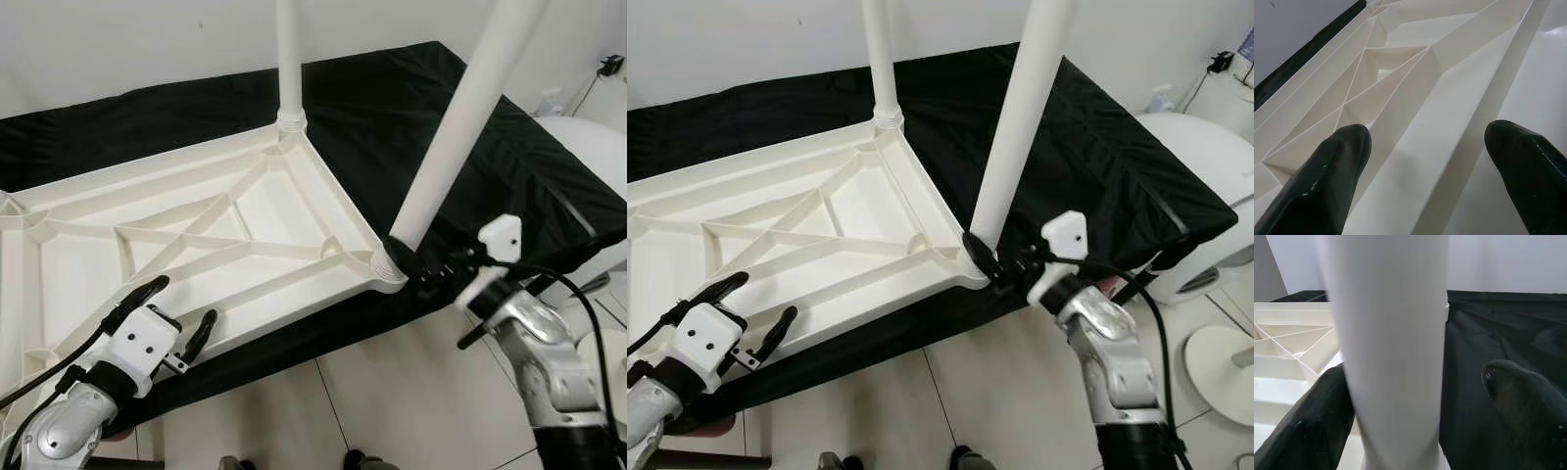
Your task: Building children table
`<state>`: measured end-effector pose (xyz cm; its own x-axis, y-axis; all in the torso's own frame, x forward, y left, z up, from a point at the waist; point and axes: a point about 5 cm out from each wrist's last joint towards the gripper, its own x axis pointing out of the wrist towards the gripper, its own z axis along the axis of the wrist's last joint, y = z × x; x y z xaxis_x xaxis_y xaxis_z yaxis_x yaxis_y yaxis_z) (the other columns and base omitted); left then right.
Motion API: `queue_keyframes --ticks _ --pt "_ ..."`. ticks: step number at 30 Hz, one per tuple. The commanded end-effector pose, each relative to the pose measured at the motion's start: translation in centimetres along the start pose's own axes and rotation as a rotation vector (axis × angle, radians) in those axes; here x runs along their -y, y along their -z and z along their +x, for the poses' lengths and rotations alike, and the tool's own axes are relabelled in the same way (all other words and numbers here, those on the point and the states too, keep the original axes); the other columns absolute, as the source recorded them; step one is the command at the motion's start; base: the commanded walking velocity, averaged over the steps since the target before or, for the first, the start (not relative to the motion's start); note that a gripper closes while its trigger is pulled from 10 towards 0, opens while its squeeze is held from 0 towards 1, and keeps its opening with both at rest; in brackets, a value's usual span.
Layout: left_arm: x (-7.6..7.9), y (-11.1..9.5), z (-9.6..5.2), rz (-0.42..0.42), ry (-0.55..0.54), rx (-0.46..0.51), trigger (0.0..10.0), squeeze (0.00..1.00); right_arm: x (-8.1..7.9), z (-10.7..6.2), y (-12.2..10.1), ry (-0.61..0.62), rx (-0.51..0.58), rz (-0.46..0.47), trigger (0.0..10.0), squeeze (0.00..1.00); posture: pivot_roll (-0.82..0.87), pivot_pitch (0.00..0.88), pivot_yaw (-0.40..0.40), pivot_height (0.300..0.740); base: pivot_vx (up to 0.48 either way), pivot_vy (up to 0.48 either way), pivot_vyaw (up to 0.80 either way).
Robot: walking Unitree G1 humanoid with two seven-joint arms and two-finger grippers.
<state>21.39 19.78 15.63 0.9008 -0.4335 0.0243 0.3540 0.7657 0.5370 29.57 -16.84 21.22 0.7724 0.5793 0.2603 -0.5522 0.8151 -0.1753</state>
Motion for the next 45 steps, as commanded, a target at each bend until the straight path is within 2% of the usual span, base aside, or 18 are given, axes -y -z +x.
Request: queue_keyframes --ticks 1,4,8,12,18,22,31,39,45 --pt "1.0 0.3 -0.2 -0.023 0.091 -0.024 10.0 0.00 -0.1 0.2 0.3 -0.003 -0.006 -0.012 10.0 0.00 0.00 0.260 0.032 0.740 0.000 0.000 0.00" --pt "0.9 -0.2 -0.1 -0.029 0.081 -0.021 10.0 0.00 0.1 1.5 0.4 -0.020 0.010 -0.018 10.0 0.00 0.01 0.287 0.030 0.740 0.000 0.000 0.00" --pt "0.9 -0.4 -0.1 -0.035 0.077 -0.022 10.0 0.00 0.2 2.2 0.6 -0.029 0.012 -0.020 10.0 0.00 0.02 0.299 0.031 0.740 0.000 0.000 0.00" --pt "1.2 -0.9 -0.3 -0.065 0.080 -0.025 10.0 0.00 0.7 3.7 0.8 -0.034 0.029 -0.041 10.0 0.00 0.03 0.323 0.036 0.740 0.000 0.000 0.00" --pt "1.5 -1.3 -0.2 -0.076 0.084 -0.018 10.0 0.00 1.2 4.7 0.6 -0.033 0.047 -0.059 10.0 0.00 0.03 0.332 0.040 0.740 0.000 0.000 0.00" --pt "1.5 -2.0 0.1 -0.091 0.076 -0.005 10.0 0.00 2.2 6.4 0.0 -0.026 0.072 -0.089 10.0 0.00 0.04 0.333 0.042 0.740 0.000 0.000 0.00" --pt "1.7 -2.9 0.5 -0.111 0.060 0.014 10.0 0.00 3.6 8.6 -0.5 0.005 0.075 -0.130 10.0 0.00 0.04 0.339 0.049 0.740 0.000 0.000 0.00" --pt "1.5 -3.5 1.3 -0.126 0.036 0.040 10.0 0.00 3.4 8.9 -1.6 0.018 0.151 -0.113 10.0 0.00 0.03 0.328 0.050 0.740 0.000 0.000 0.00" --pt "0.4 -4.4 2.8 -0.160 -0.045 0.091 10.0 0.00 3.5 7.7 -3.1 0.072 0.259 -0.111 10.0 0.00 0.00 0.303 0.053 0.740 0.000 0.000 0.00"
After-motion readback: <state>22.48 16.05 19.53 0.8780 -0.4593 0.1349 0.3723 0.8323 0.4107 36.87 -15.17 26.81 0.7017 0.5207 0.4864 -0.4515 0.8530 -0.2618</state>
